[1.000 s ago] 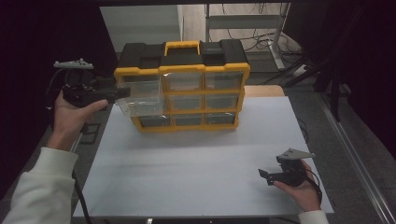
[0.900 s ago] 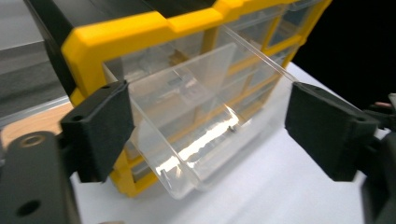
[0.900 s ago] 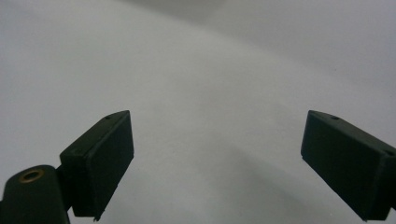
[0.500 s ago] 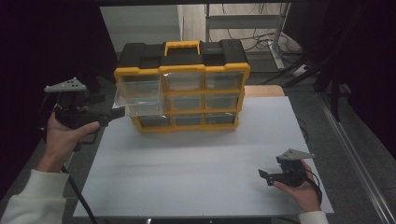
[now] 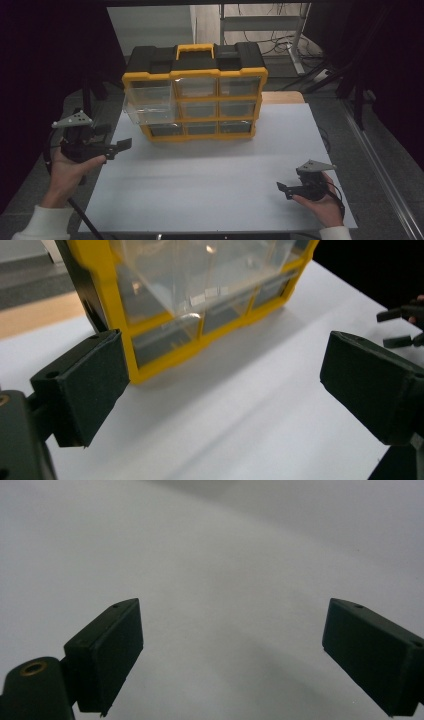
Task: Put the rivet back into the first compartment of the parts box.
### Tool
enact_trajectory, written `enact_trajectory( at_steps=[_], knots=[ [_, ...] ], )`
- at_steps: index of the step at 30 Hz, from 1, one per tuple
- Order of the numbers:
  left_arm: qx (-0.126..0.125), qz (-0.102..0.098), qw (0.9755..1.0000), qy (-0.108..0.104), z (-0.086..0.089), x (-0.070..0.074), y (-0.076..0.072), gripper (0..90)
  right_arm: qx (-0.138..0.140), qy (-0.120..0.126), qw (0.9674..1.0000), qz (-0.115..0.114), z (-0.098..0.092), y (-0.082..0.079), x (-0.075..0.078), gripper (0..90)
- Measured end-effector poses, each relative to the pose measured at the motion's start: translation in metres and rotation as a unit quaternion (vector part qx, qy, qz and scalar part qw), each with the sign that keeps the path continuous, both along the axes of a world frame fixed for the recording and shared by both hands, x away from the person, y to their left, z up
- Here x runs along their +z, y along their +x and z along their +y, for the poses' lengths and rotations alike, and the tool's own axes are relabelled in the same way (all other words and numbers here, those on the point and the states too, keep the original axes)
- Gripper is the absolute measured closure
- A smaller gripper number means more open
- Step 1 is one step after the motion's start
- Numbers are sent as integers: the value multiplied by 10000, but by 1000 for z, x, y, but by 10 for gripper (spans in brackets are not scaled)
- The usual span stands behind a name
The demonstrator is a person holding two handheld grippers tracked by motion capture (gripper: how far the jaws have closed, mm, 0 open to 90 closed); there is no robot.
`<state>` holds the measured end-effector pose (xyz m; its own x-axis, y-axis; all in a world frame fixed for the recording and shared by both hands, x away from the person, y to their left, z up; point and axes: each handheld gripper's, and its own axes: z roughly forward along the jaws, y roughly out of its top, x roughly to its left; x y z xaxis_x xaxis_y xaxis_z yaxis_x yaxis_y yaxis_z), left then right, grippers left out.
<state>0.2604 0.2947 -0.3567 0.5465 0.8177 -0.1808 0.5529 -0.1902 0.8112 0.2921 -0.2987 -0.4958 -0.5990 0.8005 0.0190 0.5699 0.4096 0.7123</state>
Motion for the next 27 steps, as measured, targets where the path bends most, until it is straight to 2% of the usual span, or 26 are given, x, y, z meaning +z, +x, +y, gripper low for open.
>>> enact_trajectory(
  at_steps=[9, 16, 22, 24, 27],
  knots=[
    [-9, 359, 9994, -7, -5, -55, -12, 62, 16, -41, 10000, 0, 1, 0, -1, 98],
    [-132, 683, 9976, -34, -21, -94, -14, 66, 20, -71, 10000, 14, 2, 0, -2, 98],
    [-262, 865, 9959, 50, -39, -118, -14, 69, 25, -70, 10000, 9, 2, -1, -2, 98],
    [-300, 889, 9955, 137, -44, -122, -14, 69, 27, -52, 10000, 3, 2, -1, -1, 99],
    [-353, 880, 9954, 167, -49, -126, -14, 72, 46, 115, 9999, -10, 2, -2, 2, 98]
  ],
)
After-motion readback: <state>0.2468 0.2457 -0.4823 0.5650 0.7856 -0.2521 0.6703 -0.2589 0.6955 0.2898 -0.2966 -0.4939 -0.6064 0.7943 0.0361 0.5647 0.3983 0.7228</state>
